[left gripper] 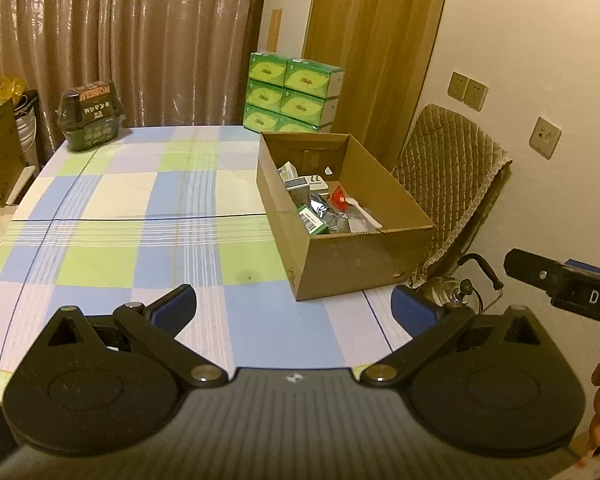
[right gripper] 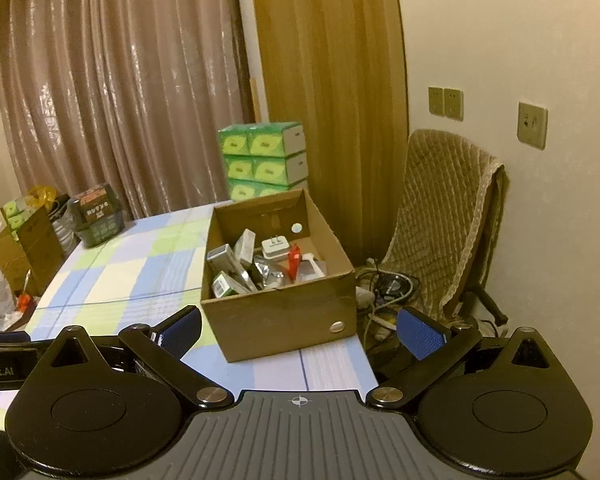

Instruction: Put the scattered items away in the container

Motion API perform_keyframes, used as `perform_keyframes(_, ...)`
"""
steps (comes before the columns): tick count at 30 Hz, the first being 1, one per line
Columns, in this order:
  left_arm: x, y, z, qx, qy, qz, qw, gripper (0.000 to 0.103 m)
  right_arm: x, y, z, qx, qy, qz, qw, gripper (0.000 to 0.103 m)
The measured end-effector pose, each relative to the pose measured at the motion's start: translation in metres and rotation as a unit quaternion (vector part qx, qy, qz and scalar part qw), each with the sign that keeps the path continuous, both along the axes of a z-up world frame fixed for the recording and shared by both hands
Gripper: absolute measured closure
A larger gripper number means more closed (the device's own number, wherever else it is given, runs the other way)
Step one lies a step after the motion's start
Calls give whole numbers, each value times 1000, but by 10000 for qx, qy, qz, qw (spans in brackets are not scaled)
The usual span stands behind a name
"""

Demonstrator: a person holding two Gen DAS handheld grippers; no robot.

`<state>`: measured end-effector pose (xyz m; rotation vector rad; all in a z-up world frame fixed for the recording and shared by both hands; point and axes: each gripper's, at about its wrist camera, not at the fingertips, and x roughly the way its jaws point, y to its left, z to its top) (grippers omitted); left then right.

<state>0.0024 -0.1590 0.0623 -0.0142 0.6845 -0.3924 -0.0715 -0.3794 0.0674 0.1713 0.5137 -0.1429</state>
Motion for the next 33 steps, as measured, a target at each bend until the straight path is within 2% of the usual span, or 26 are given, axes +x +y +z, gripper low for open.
perform_keyframes(17,-37,27,11,-38,-220,57,9997,1,-27,37,8,-257,-88,307,9992,2)
perform_keyframes(33,-36,30,12,-5,-243,74,9997,1,-24,43,4,-184,196,371,9989,2)
